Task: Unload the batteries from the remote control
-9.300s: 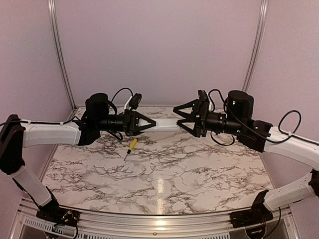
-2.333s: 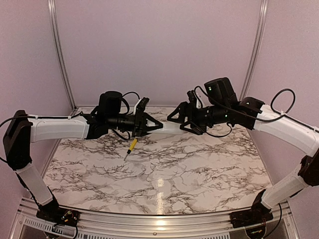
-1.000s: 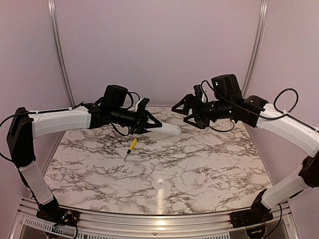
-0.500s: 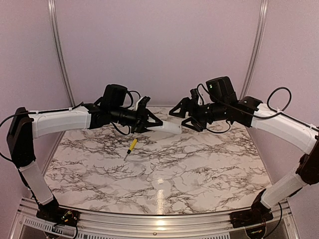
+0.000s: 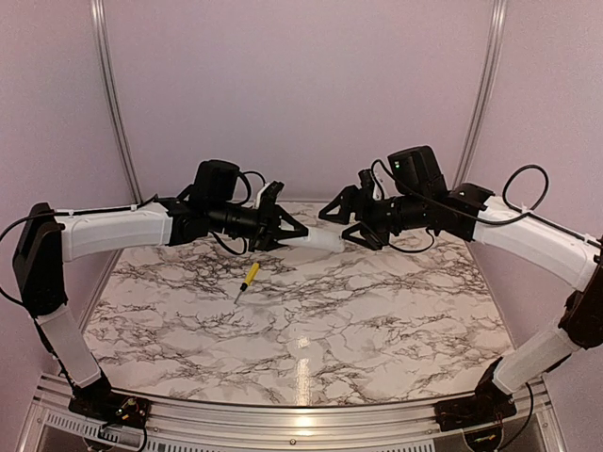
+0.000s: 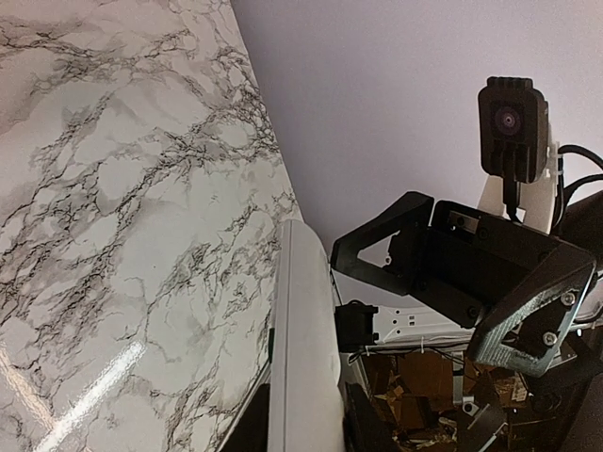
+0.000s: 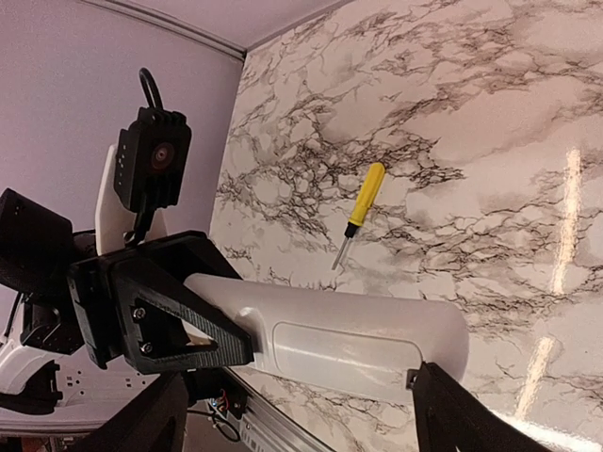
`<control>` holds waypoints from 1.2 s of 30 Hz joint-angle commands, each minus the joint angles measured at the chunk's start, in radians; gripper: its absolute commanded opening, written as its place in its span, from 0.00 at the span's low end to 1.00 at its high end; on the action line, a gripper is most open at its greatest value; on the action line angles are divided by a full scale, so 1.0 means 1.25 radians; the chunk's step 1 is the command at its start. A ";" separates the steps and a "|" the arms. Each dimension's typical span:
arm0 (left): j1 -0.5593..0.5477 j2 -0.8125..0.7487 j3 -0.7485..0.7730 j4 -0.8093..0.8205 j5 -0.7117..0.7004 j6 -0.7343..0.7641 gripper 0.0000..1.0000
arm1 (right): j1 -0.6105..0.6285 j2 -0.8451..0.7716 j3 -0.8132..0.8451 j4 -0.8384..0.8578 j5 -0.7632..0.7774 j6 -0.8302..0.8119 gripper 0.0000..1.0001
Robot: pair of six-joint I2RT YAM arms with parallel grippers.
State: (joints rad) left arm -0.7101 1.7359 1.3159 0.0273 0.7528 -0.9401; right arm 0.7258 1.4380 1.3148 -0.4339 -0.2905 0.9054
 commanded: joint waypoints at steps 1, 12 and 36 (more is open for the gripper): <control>0.004 -0.008 -0.014 0.051 0.014 -0.008 0.00 | 0.005 0.004 -0.006 0.016 -0.007 0.003 0.81; 0.004 -0.012 -0.032 0.104 0.028 -0.032 0.00 | 0.004 0.003 -0.018 0.032 -0.021 0.003 0.81; 0.007 -0.020 -0.038 0.304 0.166 -0.077 0.00 | -0.003 -0.024 -0.066 0.104 -0.077 0.019 0.81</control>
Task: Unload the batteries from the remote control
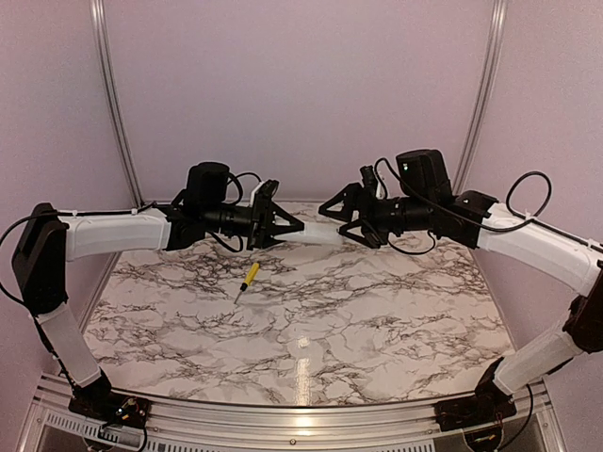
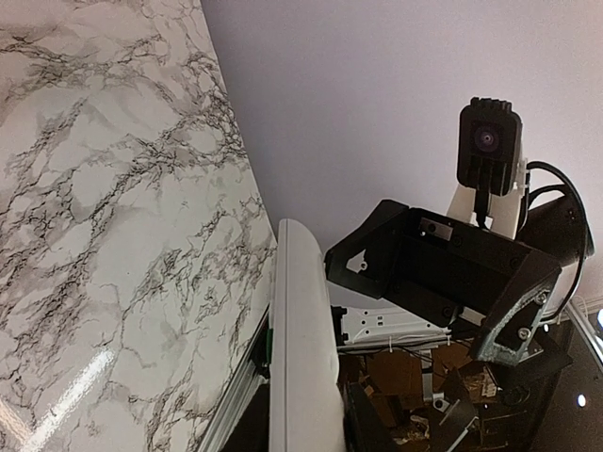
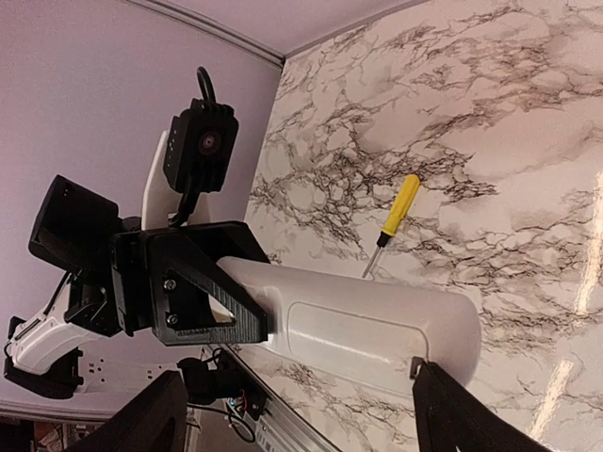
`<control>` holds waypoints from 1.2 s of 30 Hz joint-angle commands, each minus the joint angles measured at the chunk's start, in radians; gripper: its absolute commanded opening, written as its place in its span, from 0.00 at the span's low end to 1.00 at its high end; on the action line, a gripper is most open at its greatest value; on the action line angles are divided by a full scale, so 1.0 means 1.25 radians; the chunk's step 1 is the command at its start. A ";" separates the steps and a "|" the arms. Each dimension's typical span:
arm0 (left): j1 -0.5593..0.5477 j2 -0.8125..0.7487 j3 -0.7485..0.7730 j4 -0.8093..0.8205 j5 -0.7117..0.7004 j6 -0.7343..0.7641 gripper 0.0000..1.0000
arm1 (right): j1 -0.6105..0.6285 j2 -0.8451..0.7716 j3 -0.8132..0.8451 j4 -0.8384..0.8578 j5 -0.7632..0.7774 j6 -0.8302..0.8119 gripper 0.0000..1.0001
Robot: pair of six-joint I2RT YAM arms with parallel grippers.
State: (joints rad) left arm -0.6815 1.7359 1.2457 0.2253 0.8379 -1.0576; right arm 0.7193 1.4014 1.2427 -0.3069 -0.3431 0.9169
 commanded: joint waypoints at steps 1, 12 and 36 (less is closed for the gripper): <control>-0.016 -0.021 0.017 0.145 0.100 0.019 0.00 | 0.002 0.003 -0.007 0.000 -0.032 0.008 0.81; -0.017 -0.031 0.006 0.161 0.128 0.052 0.00 | -0.007 0.008 -0.017 0.022 -0.086 0.008 0.81; -0.017 -0.061 -0.007 0.085 0.212 0.228 0.00 | -0.008 0.012 -0.058 0.225 -0.385 0.031 0.84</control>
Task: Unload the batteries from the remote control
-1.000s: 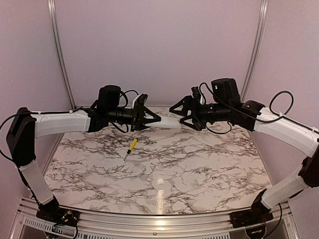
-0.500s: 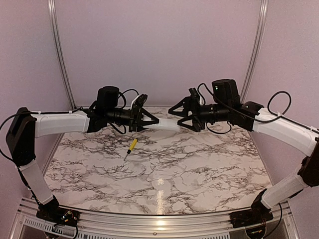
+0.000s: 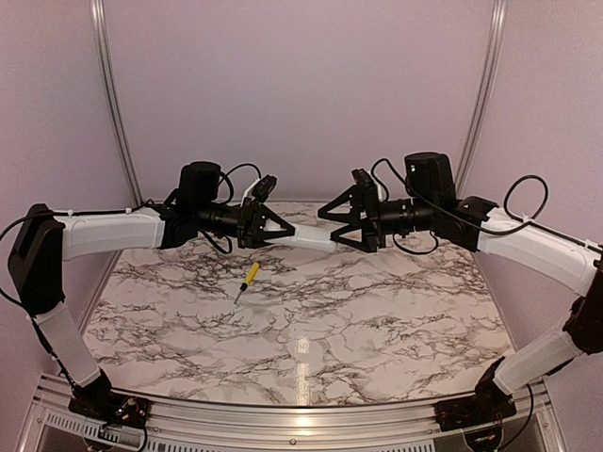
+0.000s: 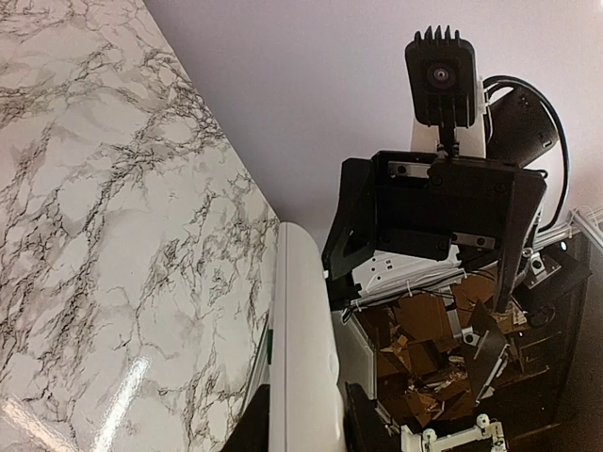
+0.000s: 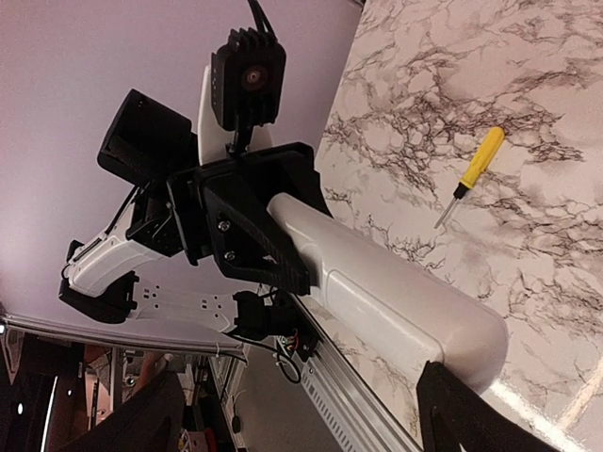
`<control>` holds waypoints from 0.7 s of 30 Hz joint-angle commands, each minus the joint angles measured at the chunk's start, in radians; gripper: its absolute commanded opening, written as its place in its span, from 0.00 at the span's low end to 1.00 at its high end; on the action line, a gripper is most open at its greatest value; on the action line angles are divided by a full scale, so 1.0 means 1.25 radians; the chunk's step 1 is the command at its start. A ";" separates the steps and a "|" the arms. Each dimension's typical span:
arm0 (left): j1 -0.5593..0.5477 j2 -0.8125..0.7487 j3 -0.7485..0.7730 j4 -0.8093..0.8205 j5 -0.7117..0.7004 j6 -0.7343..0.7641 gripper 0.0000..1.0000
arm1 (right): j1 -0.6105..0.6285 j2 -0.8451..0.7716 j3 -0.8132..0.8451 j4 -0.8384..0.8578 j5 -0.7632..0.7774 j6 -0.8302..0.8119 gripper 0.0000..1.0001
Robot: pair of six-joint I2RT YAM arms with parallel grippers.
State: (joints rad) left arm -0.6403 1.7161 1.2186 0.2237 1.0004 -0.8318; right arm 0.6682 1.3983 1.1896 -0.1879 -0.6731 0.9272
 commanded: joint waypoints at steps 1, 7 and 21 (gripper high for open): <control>-0.049 -0.044 0.015 0.079 0.079 0.053 0.00 | 0.034 0.012 -0.019 0.140 -0.126 0.031 0.84; -0.050 -0.041 0.008 0.071 0.063 0.057 0.00 | 0.033 0.006 -0.032 0.234 -0.133 0.067 0.84; -0.051 -0.027 -0.002 -0.019 -0.024 0.110 0.00 | 0.035 -0.005 -0.037 0.301 -0.141 0.100 0.85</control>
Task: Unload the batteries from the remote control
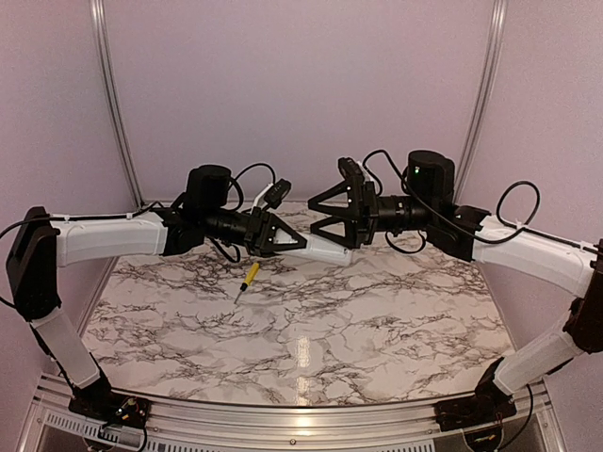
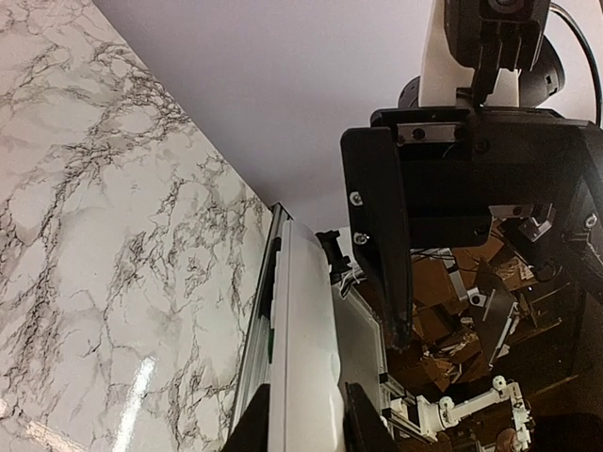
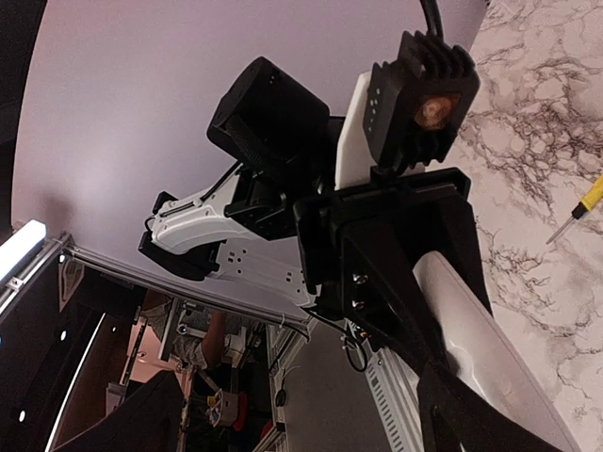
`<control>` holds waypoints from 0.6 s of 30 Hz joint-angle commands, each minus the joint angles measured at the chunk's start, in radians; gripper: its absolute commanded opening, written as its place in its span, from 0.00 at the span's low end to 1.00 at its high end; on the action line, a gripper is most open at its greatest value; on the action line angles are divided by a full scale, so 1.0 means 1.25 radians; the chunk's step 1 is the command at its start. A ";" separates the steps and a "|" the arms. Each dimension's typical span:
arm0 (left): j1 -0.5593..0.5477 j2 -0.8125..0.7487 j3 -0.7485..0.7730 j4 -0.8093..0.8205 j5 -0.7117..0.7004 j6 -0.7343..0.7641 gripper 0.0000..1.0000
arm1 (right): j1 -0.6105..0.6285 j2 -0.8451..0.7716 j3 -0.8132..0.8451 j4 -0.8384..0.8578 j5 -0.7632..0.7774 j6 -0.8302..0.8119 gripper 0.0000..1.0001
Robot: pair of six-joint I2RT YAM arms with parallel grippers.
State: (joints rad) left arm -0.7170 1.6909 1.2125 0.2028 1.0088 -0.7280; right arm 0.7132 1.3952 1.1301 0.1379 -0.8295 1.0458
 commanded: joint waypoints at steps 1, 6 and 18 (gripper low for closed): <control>0.011 -0.007 0.002 -0.011 -0.043 0.032 0.00 | -0.002 -0.005 0.012 0.038 -0.013 0.005 0.85; 0.012 -0.002 0.010 -0.099 -0.136 0.059 0.00 | -0.001 -0.016 0.074 -0.079 0.039 -0.046 0.85; 0.012 -0.015 -0.005 -0.094 -0.256 -0.139 0.00 | 0.063 -0.024 0.208 -0.542 0.545 -0.141 0.81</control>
State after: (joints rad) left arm -0.7048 1.6909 1.2121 0.0917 0.7624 -0.8062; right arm 0.7483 1.3537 1.3167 -0.3195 -0.4046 0.9016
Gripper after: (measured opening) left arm 0.220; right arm 0.818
